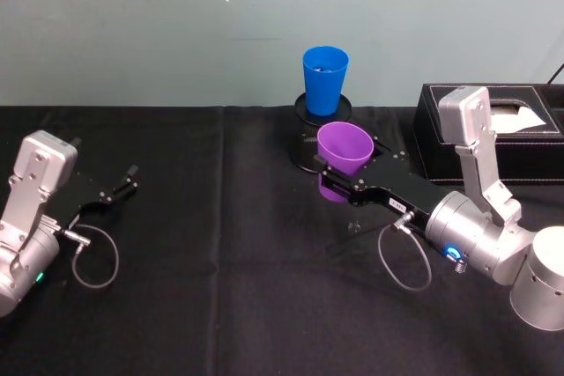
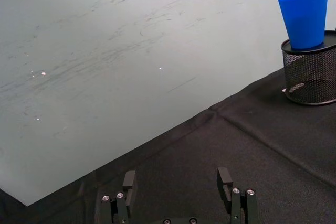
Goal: Pick up one cup with a gripper and tap it against the other cup.
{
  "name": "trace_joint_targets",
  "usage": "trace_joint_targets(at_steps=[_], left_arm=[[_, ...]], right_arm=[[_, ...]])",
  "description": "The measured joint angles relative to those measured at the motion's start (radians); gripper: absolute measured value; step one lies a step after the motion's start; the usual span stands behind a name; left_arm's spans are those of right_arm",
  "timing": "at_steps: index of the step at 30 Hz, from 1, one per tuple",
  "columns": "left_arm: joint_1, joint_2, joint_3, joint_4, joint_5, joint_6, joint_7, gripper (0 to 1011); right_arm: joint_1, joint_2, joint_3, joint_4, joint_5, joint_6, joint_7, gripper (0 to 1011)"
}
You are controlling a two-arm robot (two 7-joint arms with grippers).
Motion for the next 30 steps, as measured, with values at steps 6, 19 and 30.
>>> trace_joint_targets(at_steps=[6,19,30], left_arm=[[0.000,0.000,0.000,0.000,0.000,0.000,0.000,1000],[0.000,0.000,0.000,0.000,0.000,0.000,0.000,1000],[0.000,0.000,0.000,0.000,0.000,0.000,0.000,1000]], right_arm=[[0.000,0.000,0.000,0.000,0.000,0.000,0.000,737],[0.000,0.000,0.000,0.000,0.000,0.000,0.000,737],[0.000,0.000,0.000,0.000,0.000,0.000,0.000,737]])
